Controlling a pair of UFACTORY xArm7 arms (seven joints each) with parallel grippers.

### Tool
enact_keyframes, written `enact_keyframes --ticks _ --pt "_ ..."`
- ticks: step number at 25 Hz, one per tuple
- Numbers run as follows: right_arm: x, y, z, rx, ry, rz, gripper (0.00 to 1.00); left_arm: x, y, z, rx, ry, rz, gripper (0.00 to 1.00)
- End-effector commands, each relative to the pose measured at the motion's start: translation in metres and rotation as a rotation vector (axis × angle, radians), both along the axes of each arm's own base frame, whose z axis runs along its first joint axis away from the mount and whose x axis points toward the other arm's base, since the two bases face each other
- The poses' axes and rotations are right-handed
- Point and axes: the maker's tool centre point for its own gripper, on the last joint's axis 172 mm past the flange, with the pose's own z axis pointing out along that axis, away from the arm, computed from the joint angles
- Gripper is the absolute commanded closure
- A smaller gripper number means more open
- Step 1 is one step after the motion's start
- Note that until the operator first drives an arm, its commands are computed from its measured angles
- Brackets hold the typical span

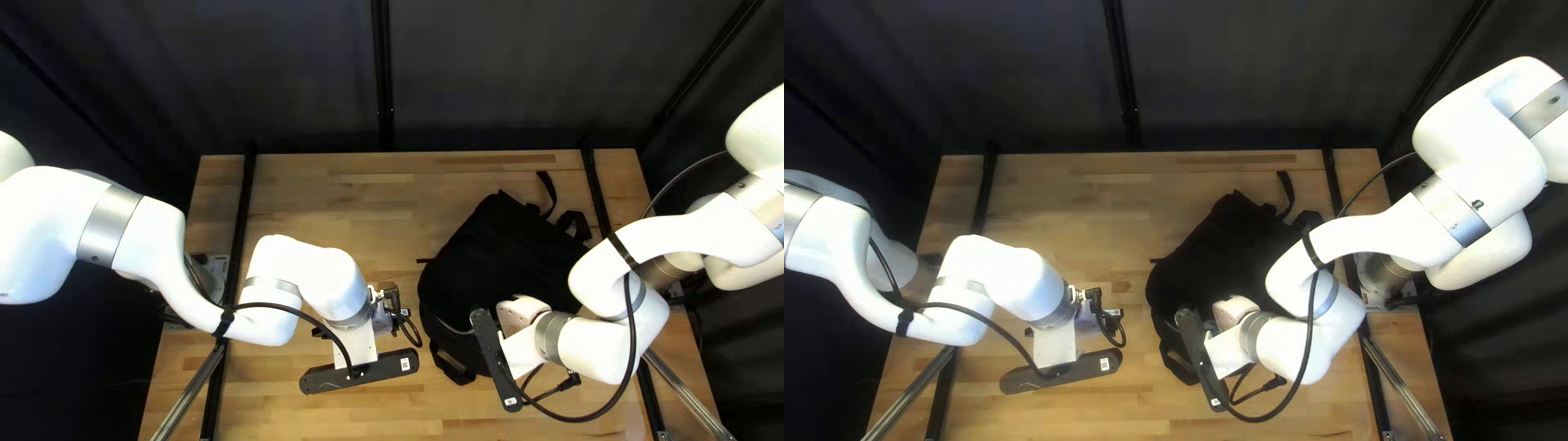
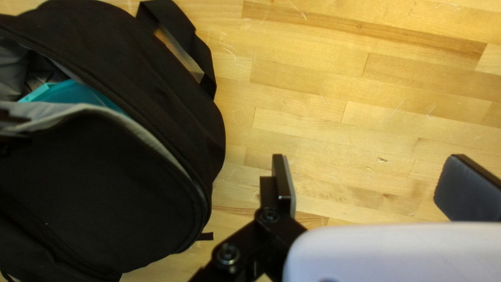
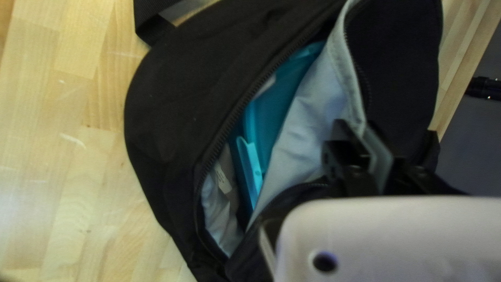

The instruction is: Remove a lunch box from a kids backpack

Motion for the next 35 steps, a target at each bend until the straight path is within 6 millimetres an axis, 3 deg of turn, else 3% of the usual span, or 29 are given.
enact_keyframes --ticks 1,7,17,28,35 --pt "-0.015 -0.024 0.018 -0.020 0.013 -0.016 1.00 0.005 -0.002 0.002 -0.003 0.001 -0.013 0.00" --pt "-0.029 -0.068 0.030 -0.052 0.036 -0.062 1.00 0.012 -0.001 -0.001 0.000 -0.002 -0.031 0.00" --pt "-0.055 -0.138 0.033 -0.092 0.059 -0.197 1.00 0.043 0.007 -0.011 0.008 -0.027 -0.071 0.00" --pt "-0.087 -0.175 0.042 -0.096 0.043 -0.317 1.00 0.062 0.022 -0.032 0.151 -0.161 -0.111 0.00" --pt "-0.083 -0.178 0.026 -0.078 0.030 -0.354 1.00 0.085 0.038 -0.039 0.343 -0.280 -0.036 0.00"
